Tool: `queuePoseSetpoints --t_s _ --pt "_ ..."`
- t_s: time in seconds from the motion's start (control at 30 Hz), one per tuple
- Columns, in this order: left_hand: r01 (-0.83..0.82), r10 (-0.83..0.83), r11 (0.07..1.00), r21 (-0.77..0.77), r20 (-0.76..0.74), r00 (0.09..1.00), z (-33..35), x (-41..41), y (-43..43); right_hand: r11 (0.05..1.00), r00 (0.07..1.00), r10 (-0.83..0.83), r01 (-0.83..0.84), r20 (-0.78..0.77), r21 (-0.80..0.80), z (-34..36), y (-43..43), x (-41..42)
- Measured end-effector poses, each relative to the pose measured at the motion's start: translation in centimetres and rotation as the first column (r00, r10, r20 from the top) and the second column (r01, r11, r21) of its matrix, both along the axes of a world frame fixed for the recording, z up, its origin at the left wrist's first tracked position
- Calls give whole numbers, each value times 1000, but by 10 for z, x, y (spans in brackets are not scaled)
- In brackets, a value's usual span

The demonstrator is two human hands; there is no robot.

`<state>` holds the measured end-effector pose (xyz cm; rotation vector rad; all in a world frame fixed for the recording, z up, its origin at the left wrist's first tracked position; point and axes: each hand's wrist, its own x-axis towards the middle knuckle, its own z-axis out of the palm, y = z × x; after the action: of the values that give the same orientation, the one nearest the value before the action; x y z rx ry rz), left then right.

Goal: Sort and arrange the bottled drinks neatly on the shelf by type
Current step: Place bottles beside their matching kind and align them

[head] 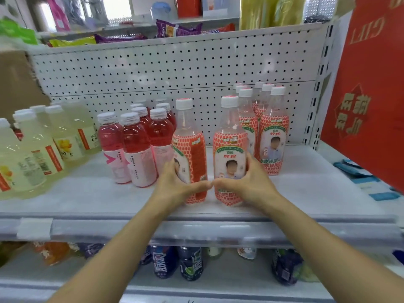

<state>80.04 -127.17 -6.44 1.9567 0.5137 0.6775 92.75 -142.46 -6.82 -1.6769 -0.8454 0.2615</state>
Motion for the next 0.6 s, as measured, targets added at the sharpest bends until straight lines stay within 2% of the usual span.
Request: queuePoseSetpoints --t_s 0.1,0.17,0.23,0.33,0.6 --pt "-94 94 996 -1 89 992 -12 26 -20 988 986 -155 155 64 9 -4 -25 11" --pt "-49 54 996 -71 76 996 -12 36 -30 973 969 -230 229 87 23 -4 -40 20" --pt "54 -52 996 -77 28 998 -11 40 -37 960 956 -281 280 83 30 -2 -52 29" --pt "185 -186 982 -39 -9 983 -12 46 -39 964 961 -268 267 66 16 -4 -67 38" --pt "145 -144 989 -10 37 989 -13 73 -69 971 969 -237 239 66 -14 -5 -75 52"
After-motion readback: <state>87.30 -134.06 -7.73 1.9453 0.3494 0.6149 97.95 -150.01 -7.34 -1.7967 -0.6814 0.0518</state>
